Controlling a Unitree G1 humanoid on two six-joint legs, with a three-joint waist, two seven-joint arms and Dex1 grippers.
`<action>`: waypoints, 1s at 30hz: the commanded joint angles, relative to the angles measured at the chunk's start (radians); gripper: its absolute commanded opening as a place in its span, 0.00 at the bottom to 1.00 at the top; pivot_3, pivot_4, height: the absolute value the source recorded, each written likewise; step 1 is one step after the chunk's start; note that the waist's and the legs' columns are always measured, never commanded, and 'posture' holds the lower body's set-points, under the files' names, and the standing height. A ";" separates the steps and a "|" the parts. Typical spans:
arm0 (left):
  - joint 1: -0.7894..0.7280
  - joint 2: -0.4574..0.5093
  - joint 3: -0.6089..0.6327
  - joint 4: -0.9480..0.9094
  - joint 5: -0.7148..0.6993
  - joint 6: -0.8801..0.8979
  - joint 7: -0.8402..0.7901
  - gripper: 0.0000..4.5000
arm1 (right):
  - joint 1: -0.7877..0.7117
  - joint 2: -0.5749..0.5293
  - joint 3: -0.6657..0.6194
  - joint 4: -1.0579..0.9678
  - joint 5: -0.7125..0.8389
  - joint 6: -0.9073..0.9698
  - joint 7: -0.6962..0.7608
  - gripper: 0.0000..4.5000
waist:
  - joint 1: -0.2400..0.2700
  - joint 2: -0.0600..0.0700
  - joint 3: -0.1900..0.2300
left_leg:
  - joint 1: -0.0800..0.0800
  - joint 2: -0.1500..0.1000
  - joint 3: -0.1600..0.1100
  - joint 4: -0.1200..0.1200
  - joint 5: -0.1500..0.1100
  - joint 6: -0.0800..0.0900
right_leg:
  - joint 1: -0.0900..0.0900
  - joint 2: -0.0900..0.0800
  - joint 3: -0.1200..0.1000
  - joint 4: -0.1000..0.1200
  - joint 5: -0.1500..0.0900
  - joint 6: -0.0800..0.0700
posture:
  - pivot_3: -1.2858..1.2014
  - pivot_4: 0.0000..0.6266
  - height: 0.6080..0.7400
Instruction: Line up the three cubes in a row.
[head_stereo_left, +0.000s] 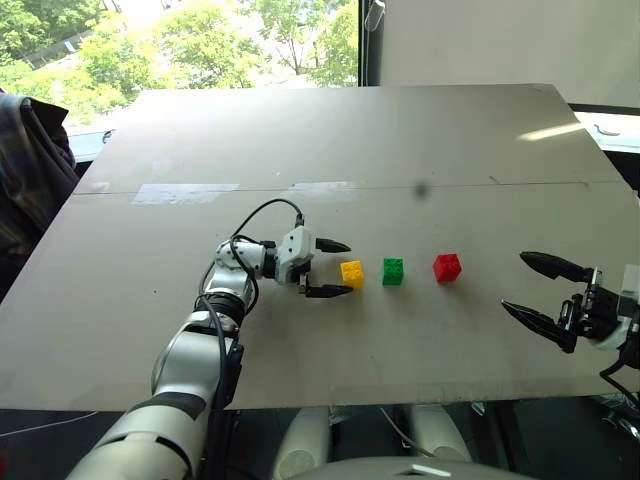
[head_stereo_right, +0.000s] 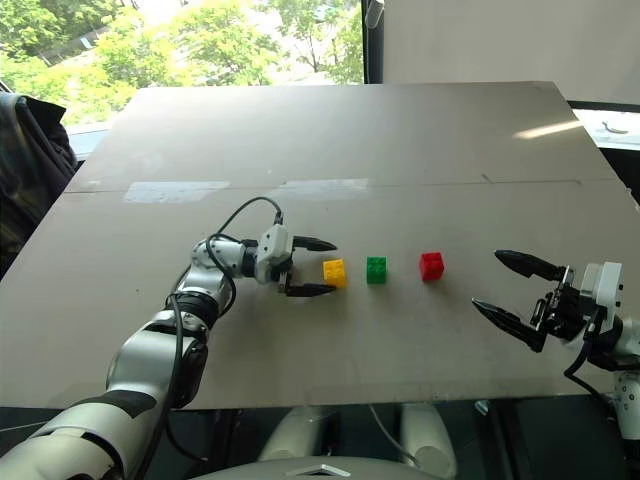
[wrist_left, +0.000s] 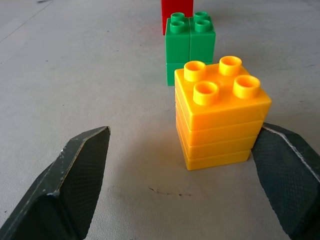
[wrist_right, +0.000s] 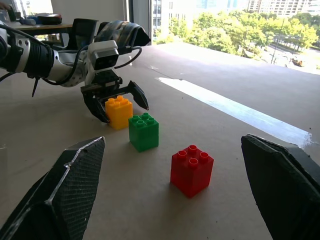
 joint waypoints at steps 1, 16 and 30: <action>0.024 0.029 0.010 0.016 0.023 0.001 0.006 0.98 | -0.010 -0.015 -0.012 -0.013 0.007 0.003 0.004 1.00 | 0.000 0.000 0.000 | 0.000 0.000 0.000 0.000 0.000 0.000 | 0.000 0.000 0.000 0.000 0.000 0.000 | 0.52 0.24 1.00; 0.029 0.047 0.014 0.018 0.027 0.006 0.032 0.98 | -0.013 -0.023 -0.004 -0.012 0.008 0.021 0.020 1.00 | -0.001 0.000 0.000 | 0.000 0.000 0.000 0.000 0.000 0.000 | 0.000 0.000 0.000 0.000 0.000 0.000 | 0.52 0.24 1.00; 0.150 0.073 0.060 -0.218 -0.083 0.102 -0.071 0.98 | 0.034 -0.021 -0.002 -0.044 0.010 0.026 0.042 1.00 | -0.010 0.000 0.000 | 0.000 0.001 0.000 0.000 0.000 0.000 | 0.000 0.000 0.001 0.000 0.000 0.000 | 0.52 0.24 1.00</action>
